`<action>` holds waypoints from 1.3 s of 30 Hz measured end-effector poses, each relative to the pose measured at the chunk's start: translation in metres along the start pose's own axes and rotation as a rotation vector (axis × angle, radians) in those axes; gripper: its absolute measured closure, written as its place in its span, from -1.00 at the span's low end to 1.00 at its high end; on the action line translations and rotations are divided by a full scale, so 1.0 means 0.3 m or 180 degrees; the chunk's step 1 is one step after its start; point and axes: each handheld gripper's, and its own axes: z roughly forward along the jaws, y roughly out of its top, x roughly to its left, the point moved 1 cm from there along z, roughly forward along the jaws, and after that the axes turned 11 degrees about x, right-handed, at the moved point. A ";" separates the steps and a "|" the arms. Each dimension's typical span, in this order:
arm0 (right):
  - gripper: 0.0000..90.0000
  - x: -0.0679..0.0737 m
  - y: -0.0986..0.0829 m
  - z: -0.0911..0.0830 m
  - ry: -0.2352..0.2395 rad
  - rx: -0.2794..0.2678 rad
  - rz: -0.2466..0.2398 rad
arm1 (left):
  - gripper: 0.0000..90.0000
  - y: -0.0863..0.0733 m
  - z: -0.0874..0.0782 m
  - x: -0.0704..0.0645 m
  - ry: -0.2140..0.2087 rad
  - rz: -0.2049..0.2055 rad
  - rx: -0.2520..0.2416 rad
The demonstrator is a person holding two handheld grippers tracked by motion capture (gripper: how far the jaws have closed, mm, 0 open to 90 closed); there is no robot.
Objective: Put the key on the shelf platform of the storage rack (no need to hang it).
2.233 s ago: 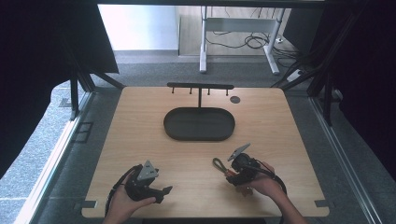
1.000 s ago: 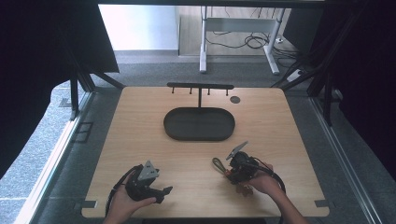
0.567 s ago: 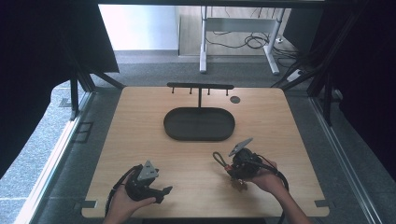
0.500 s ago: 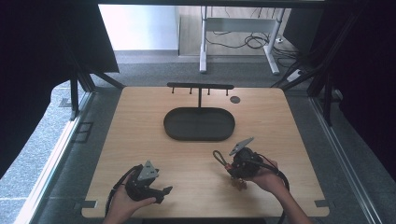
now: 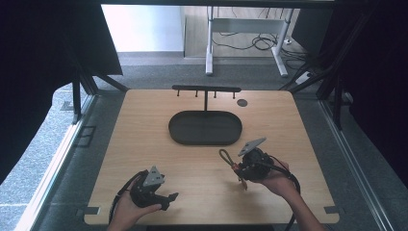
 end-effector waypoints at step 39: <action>0.49 0.016 0.049 -0.066 -0.0077 -0.0173 -0.0078 | -0.53 0.002 0.016 -0.006 0.0000 0.0051 0.0056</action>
